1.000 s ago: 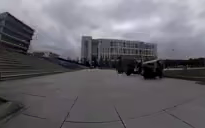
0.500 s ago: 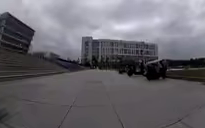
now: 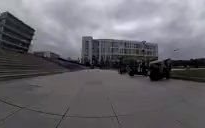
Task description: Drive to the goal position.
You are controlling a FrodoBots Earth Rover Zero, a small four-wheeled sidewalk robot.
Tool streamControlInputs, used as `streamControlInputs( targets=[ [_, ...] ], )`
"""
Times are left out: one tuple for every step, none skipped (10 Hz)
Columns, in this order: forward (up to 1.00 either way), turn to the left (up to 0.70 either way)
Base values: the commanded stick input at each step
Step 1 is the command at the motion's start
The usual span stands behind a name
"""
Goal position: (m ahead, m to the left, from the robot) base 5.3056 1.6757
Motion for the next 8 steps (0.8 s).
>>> streamControlInputs(
  targets=[
    [0.70, 0.00],
    [0.70, 0.00],
    [0.70, 0.00],
    [0.70, 0.00],
    [0.70, 0.00],
    [0.70, 0.00],
    [0.70, 0.00],
    [0.70, 0.15]
  ],
)
